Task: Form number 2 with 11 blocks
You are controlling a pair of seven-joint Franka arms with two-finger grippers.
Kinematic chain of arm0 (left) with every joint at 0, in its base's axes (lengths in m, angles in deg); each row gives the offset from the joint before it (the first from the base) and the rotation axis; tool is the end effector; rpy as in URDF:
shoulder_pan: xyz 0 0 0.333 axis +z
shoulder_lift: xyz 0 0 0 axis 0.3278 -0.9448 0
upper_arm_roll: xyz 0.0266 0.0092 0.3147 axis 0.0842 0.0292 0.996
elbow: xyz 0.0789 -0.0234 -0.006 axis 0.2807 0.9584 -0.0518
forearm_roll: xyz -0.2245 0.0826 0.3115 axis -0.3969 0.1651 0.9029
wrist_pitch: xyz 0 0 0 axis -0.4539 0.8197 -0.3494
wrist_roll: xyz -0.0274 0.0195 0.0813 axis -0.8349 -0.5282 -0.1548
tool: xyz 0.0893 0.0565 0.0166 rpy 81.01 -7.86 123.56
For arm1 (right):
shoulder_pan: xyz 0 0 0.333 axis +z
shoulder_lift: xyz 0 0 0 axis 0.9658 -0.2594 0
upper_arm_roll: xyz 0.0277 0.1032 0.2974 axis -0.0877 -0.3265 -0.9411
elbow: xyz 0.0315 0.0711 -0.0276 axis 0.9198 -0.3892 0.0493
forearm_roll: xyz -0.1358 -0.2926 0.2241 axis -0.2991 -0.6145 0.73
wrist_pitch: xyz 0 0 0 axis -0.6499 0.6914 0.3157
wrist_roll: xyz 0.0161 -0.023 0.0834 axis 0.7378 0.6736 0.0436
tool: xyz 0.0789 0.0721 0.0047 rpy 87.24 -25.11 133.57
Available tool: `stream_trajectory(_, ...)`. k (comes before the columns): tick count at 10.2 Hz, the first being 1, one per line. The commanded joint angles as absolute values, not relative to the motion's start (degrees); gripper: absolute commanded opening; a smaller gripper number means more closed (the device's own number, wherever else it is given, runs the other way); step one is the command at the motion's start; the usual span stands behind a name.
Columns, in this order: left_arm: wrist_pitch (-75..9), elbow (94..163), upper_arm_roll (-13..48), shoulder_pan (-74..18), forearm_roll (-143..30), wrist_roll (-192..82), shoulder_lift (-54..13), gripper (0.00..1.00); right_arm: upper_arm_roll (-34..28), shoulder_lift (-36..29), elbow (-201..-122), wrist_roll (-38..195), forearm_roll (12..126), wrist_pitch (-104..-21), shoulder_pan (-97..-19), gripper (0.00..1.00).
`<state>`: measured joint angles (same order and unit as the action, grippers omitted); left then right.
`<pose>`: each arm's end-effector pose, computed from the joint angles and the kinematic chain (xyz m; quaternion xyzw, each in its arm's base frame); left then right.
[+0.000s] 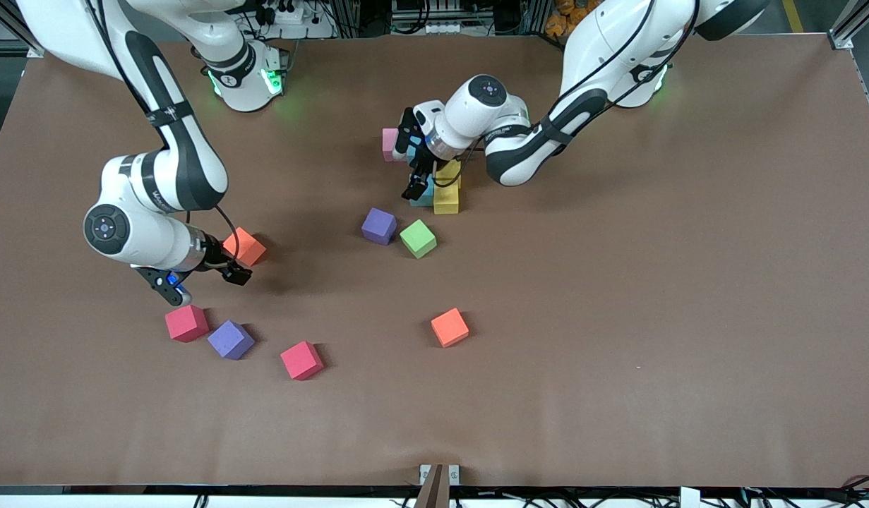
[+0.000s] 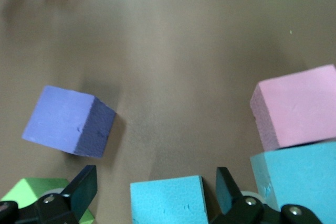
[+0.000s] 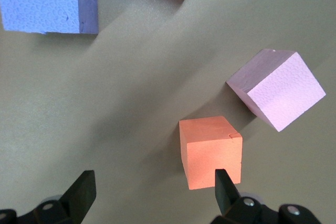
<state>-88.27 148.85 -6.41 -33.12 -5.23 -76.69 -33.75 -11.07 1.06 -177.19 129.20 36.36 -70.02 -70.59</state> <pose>0.3160 -0.5206 0.2266 0.6210 -0.7392 0.2120 0.1518 0.5784 0.0744 0.2819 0.9295 -0.3554 -0.0983 0.0044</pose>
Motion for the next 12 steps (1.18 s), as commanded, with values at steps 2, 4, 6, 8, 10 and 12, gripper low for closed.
stream_trajectory(2,-85.6,149.1,-11.7,-28.6,-4.8,-67.4,-28.6,1.00,-11.3,0.0,-175.5,129.3,36.7,-69.8,-69.9,1.00)
stream_trajectory(4,-82.6,147.1,-12.4,-27.8,-5.7,-59.8,-25.7,1.00,-13.5,-0.4,-175.2,128.8,36.7,-69.9,-68.6,1.00)
stream_trajectory(6,-76.5,144.9,-12.6,-26.3,-8.2,-52.1,-21.9,1.00,-17.8,-1.2,-174.1,129.0,37.0,-72.0,-67.1,1.00)
stream_trajectory(8,-69.7,143.9,-12.5,-23.0,-18.6,-51.0,-16.1,1.00,-19.5,-3.2,-171.4,129.7,36.9,-72.0,-63.0,1.00)
stream_trajectory(10,-63.1,143.7,-12.6,-18.4,-26.6,-51.0,-11.4,1.00,-19.5,-4.5,-170.1,129.7,36.9,-72.0,-58.3,1.00)
stream_trajectory(12,-51.1,141.3,-13.1,-13.3,-31.9,-51.0,-9.6,1.00,-19.5,-6.9,-169.4,131.8,36.2,-73.4,-52.1,1.00)
